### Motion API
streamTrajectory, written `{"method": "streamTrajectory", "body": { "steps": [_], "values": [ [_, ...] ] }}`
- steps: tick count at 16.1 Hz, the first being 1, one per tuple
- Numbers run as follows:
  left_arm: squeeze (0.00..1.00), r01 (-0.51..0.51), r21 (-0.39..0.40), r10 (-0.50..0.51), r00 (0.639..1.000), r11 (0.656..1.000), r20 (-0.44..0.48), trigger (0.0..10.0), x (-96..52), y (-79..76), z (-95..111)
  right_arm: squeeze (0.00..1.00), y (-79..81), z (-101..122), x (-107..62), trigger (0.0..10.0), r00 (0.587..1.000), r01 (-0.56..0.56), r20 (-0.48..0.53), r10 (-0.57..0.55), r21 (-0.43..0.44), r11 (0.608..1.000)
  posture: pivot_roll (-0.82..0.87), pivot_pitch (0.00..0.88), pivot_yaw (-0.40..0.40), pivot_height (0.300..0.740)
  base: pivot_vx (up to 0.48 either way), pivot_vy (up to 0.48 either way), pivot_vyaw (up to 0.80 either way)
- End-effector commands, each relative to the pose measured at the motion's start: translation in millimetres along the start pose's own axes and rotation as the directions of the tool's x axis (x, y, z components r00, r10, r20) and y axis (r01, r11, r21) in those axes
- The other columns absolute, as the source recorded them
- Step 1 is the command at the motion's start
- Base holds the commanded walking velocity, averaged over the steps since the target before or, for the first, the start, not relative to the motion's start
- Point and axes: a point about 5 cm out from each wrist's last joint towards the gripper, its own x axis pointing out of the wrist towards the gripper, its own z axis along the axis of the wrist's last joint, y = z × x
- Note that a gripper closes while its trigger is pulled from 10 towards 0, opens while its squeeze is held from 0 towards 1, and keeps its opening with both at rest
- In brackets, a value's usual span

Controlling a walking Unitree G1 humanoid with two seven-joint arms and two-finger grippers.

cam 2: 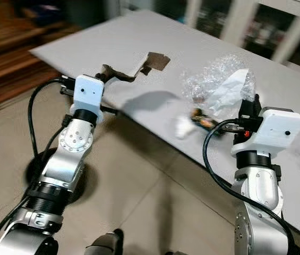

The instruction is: Picking trash to rubbish bin

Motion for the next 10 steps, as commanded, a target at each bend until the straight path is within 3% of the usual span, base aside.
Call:
{"method": "streamTrajectory", "body": {
  "steps": [1,10],
  "values": [
    [0.00,0.013,0.000,-0.013,1.000,1.000,0.010,10.0,3.5,-0.8,4.8,0.00,-2.7,3.9,-1.3,10.0,1.000,0.012,0.020,-0.011,-0.009,1.000,0.17,0.090,-0.069,0.740,0.000,0.000,0.80],
    [0.00,0.029,-0.036,-0.030,0.999,0.999,-0.018,10.0,6.3,-2.8,4.0,0.00,-5.0,3.6,-1.1,10.0,1.000,0.025,0.017,-0.025,-0.013,1.000,0.17,0.093,-0.067,0.740,0.000,0.000,0.80]
  ]
}}
